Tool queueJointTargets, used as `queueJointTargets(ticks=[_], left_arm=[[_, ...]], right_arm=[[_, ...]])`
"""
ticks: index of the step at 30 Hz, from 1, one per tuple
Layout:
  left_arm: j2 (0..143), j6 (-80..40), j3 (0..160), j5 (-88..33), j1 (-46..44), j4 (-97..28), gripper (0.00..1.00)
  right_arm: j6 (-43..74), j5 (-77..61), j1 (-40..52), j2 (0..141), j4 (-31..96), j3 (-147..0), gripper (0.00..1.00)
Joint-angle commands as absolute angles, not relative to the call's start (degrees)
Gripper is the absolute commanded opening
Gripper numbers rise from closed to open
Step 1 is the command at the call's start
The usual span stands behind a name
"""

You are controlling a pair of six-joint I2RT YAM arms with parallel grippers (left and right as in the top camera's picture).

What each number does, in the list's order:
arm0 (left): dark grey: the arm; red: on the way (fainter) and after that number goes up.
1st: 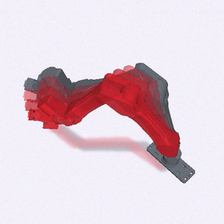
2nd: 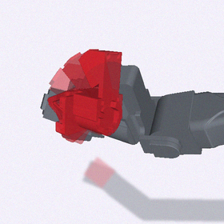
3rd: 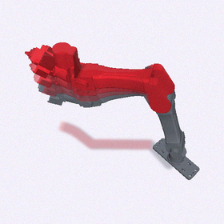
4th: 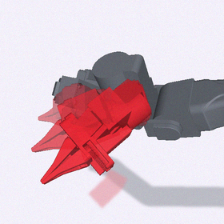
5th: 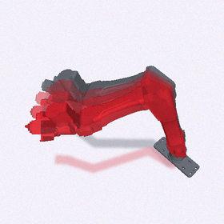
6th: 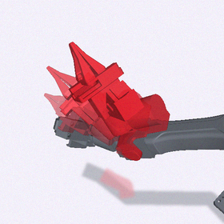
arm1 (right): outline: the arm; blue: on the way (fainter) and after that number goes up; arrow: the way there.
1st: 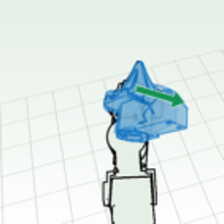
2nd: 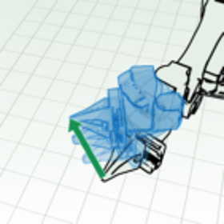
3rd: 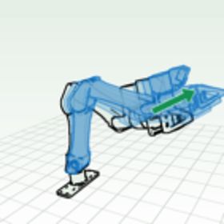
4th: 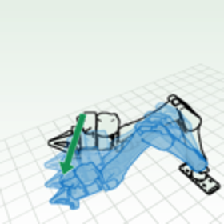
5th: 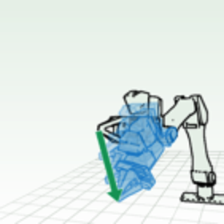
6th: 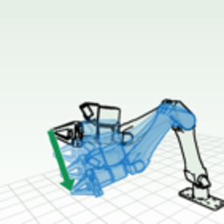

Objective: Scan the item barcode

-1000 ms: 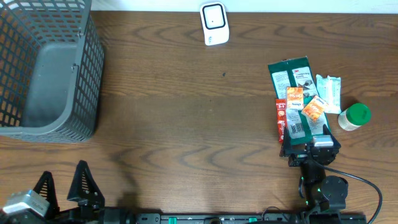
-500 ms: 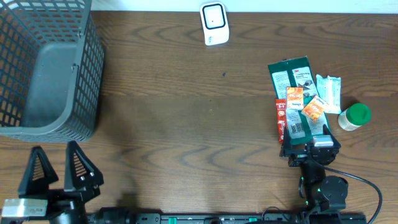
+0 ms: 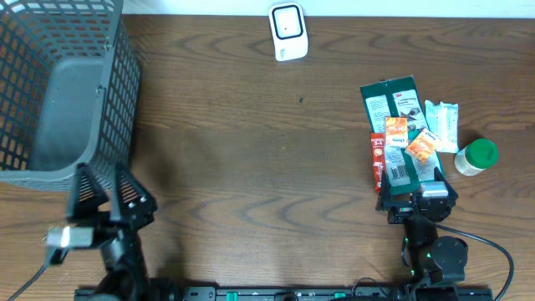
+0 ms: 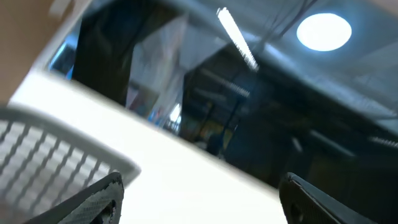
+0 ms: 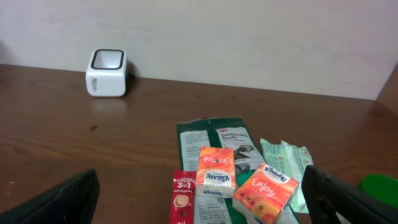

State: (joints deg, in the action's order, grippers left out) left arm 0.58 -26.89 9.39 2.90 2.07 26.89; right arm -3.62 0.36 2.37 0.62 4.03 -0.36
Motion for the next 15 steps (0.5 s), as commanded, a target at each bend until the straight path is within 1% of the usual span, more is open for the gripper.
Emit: queueJointTargets(ticks=[1, 8, 15], left_arm=[[0.12, -28.64, 6.37, 2.66, 2.31, 27.53, 0.8], [0.12, -28.62, 0.19, 3.68, 2.31, 26.55, 0.81], [0.12, -28.32, 0.23, 3.73, 2.31, 13.21, 0.8]], right_arm=[[-4.38, -0.08, 1.85, 0.3, 4.25, -0.3, 0.99], [-4.38, -0.08, 1.85, 0.3, 4.25, -0.3, 0.99], [-4.38, -0.08, 1.85, 0.3, 4.25, -0.3, 0.99]])
